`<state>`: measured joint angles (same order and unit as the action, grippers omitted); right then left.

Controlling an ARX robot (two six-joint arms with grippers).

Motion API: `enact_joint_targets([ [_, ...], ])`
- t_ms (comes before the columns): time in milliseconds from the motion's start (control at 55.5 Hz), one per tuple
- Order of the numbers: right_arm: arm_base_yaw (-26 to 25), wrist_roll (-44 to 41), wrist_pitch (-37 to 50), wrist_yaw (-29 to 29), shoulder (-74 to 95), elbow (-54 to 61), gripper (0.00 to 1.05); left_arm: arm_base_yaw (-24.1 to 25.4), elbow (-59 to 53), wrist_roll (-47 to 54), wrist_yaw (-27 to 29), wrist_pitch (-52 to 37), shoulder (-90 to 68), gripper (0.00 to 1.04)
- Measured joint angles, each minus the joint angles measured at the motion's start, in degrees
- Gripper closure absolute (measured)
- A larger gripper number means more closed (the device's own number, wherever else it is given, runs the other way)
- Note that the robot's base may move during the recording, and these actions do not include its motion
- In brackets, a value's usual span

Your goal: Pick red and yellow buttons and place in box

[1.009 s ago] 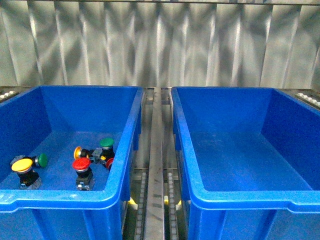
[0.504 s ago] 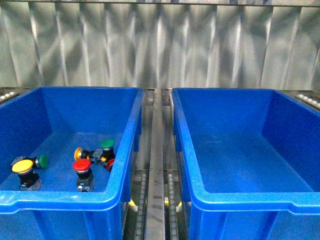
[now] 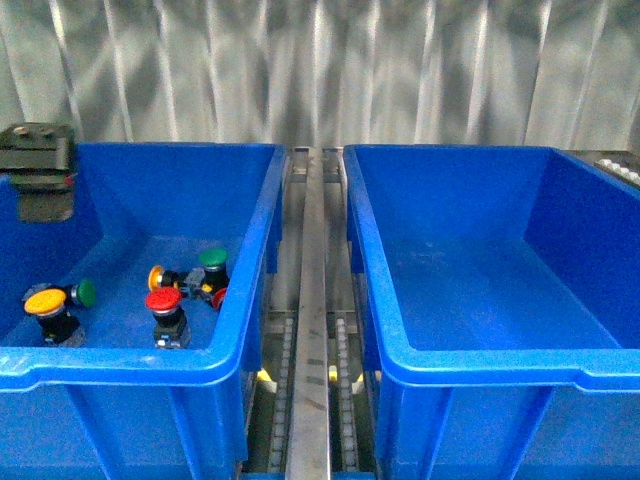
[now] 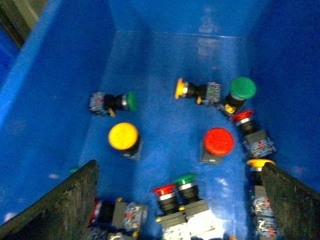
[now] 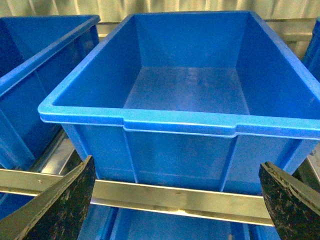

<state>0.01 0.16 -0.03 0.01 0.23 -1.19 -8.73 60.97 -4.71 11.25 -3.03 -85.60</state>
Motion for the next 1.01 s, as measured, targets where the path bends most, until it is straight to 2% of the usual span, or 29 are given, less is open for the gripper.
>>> enact_joint_targets([
  [234, 0.00, 0.00, 0.00, 0.00, 0.00, 0.00, 0.07, -4.59, 10.97, -0.17, 3.74, 5.77, -12.44, 0.08],
  [486, 0.00, 0.00, 0.00, 0.00, 0.00, 0.00, 0.07, -5.57, 16.28, -0.90, 8.35, 6.58, -22.73, 0.08],
  [1009, 0.00, 0.00, 0.00, 0.00, 0.00, 0.00, 0.07, -4.48, 20.76, -4.74, 7.37, 7.10, -29.20, 0.08],
])
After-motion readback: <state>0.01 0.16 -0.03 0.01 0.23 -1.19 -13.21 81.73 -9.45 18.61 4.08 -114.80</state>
